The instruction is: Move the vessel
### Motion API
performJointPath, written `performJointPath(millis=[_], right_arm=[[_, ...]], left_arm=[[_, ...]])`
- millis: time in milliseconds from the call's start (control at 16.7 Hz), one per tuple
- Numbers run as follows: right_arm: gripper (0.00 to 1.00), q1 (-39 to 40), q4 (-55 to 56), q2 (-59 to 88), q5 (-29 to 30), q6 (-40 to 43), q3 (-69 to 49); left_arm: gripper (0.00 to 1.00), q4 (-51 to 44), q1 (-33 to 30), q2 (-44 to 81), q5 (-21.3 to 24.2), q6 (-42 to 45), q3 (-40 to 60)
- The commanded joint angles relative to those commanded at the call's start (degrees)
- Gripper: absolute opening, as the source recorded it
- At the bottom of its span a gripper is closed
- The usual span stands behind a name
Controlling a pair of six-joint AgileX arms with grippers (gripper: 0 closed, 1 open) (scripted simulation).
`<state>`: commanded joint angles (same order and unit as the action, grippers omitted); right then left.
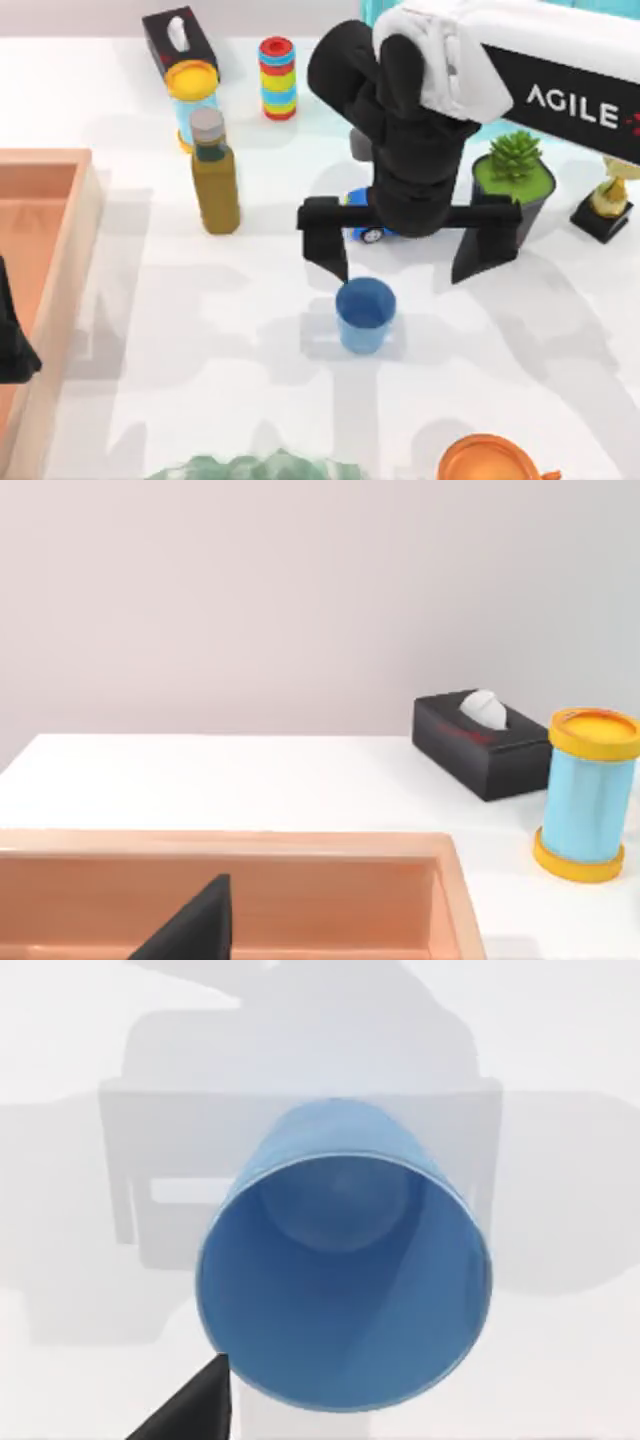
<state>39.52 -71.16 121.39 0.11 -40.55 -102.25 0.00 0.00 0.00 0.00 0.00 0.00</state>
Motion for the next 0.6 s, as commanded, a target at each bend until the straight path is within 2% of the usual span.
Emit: performJointPath(millis=[300,600], right_arm=[[1.0,0.22,12.78,2.27,0.03,-0.25,9.92],[1.0,0.25,14.29,2.62,0.03,-0.29,11.34]], left_arm=[[1.0,0.0,0.0,0.0,0.0,0.0,0.0],[1.0,0.0,0.0,0.0,0.0,0.0,0.0]])
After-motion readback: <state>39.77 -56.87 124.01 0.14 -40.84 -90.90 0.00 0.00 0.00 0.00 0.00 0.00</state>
